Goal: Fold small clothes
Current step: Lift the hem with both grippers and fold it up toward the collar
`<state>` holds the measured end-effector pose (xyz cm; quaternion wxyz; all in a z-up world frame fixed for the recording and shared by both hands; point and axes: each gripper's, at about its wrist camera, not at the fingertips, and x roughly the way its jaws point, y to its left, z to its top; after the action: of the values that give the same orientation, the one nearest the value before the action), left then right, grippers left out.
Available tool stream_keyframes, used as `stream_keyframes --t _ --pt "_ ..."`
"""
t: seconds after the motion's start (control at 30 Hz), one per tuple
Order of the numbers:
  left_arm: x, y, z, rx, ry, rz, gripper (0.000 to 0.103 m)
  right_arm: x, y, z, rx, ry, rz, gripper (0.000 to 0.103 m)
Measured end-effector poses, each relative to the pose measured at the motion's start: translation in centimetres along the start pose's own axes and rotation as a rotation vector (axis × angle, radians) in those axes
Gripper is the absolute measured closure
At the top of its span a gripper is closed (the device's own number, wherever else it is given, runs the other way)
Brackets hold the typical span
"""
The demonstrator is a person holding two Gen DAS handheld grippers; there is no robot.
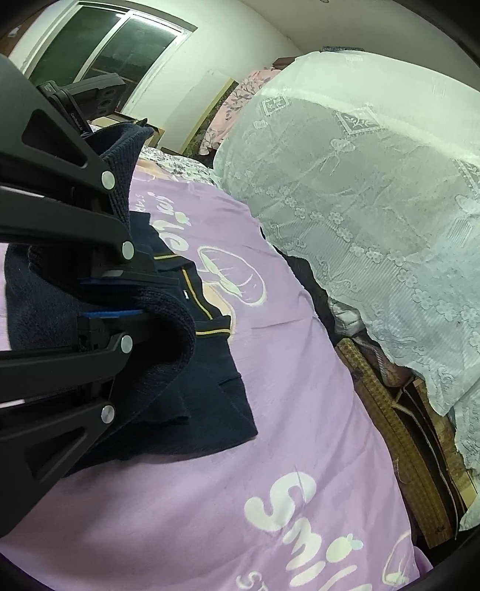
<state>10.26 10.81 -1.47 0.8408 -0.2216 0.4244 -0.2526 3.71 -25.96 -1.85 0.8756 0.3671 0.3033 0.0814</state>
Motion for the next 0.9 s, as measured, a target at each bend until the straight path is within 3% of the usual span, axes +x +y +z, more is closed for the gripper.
stream_keyframes --t 0.37,0.53,0.83,0.9 --pt "3.7 3.1 1.6 -0.085 0.036 0.066 0.096 4.7 -3.4 1.5 0.092 0.035 -0.051 0.093" --pt "4.9 3.5 1.5 -0.071 0.046 0.086 0.096 6.2 -4.6 1.2 0.109 0.058 -0.058 0.091" --pt "5.2 4.9 1.3 -0.117 0.036 0.036 0.092 5.2 -5.2 1.4 0.113 0.023 0.029 0.072" --pt "4.4 4.7 1.4 -0.117 0.019 0.011 0.087 4.6 -5.2 1.6 0.113 0.010 0.055 0.066"
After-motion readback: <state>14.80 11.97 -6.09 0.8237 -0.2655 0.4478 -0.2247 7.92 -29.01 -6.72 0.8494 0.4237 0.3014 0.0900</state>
